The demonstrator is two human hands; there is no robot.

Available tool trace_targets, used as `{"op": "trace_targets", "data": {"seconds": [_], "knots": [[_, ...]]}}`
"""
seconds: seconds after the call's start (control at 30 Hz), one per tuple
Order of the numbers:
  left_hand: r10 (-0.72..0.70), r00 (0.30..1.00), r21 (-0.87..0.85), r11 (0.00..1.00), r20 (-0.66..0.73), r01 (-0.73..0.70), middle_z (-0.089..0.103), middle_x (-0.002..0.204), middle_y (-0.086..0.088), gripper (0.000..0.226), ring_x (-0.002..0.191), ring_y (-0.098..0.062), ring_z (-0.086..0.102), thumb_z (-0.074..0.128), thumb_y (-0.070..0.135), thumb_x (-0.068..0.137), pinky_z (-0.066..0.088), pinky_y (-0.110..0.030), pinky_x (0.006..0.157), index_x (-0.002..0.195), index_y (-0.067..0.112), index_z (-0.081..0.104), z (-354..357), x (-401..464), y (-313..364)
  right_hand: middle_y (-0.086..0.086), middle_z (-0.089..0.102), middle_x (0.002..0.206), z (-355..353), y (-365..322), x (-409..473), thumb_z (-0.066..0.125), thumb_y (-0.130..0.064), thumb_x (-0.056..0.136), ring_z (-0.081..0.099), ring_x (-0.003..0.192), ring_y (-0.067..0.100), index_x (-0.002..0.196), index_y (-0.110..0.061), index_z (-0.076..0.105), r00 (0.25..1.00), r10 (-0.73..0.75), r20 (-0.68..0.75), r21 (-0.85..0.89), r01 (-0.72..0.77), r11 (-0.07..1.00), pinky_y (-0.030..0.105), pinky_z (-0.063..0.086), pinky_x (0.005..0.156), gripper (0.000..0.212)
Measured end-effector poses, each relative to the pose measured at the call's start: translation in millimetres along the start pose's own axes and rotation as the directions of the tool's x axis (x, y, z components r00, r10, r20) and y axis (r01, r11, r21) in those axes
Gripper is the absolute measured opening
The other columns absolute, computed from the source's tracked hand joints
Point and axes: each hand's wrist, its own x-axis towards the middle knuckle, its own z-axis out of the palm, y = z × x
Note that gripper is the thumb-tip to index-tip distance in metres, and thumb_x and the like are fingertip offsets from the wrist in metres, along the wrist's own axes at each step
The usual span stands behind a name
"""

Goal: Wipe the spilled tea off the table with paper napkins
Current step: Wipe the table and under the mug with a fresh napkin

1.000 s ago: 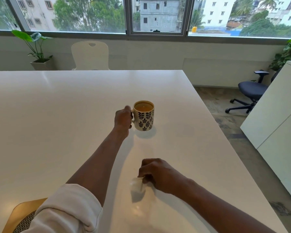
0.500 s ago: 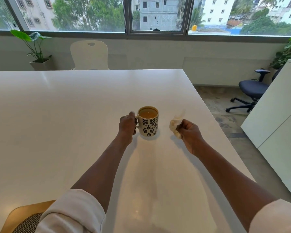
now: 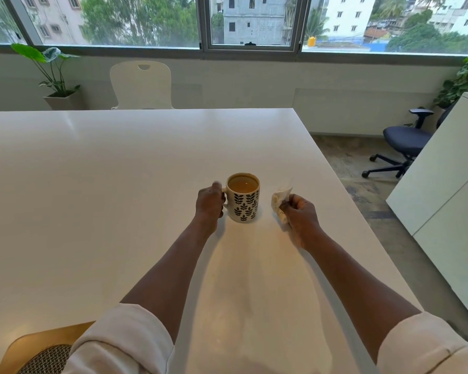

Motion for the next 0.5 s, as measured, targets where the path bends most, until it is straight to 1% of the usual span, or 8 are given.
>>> {"op": "trace_targets", "data": {"seconds": [0.17, 0.23, 0.37, 0.5], "knots": [[0.005, 1.000, -0.002, 1.000, -0.002, -0.005, 0.042, 0.055, 0.000, 0.040, 0.049, -0.015, 0.030, 0.042, 0.026, 0.094, 0.025, -0.024, 0.046, 0.056, 0.015, 0.042, -1.2, 0.5, -2.3, 0.002, 0.070, 0.081, 0.9, 0.7, -0.1, 0.060, -0.002, 0.094, 0.062, 0.070, 0.013, 0.087, -0.018, 0.071, 1.000, -0.019, 0.006, -0.016, 0.019, 1.000, 0.024, 0.050, 0.062, 0.021], [0.000, 1.000, -0.003, 1.000, -0.002, 0.000, 0.042, 0.055, 0.000, 0.040, 0.050, -0.015, 0.030, 0.042, 0.026, 0.094, 0.025, -0.024, 0.047, 0.056, 0.015, 0.043, -0.6, 0.1, -2.3, 0.001, 0.070, 0.080, 0.2, 1.2, -0.3, 0.061, -0.003, 0.094, 0.062, 0.071, 0.014, 0.086, -0.020, 0.071, 1.000, -0.019, 0.003, -0.034, 0.019, 0.999, 0.026, 0.049, 0.063, 0.020], [-0.016, 1.000, 0.015, 1.000, -0.020, 0.016, 0.045, 0.058, -0.002, 0.038, 0.052, -0.016, 0.033, 0.041, 0.026, 0.094, 0.027, -0.025, 0.049, 0.059, 0.014, 0.045, 0.4, -1.7, 0.9, -0.002, 0.070, 0.075, -0.4, 0.9, -4.1, 0.062, -0.005, 0.093, 0.061, 0.067, 0.013, 0.083, -0.020, 0.071, 1.000, -0.019, -0.005, -0.048, 0.019, 0.999, 0.025, 0.048, 0.058, 0.021], [0.016, 0.999, 0.050, 0.999, -0.047, -0.014, 0.052, 0.062, -0.003, 0.040, 0.054, -0.017, 0.039, 0.043, 0.030, 0.095, 0.031, -0.026, 0.050, 0.060, 0.013, 0.050, 1.0, -5.4, 0.8, 0.003, 0.068, 0.077, -2.0, 0.1, -11.3, 0.063, -0.007, 0.094, 0.058, 0.066, 0.014, 0.087, -0.017, 0.072, 1.000, -0.025, -0.005, -0.068, 0.025, 0.997, 0.027, 0.046, 0.057, 0.015]]}}
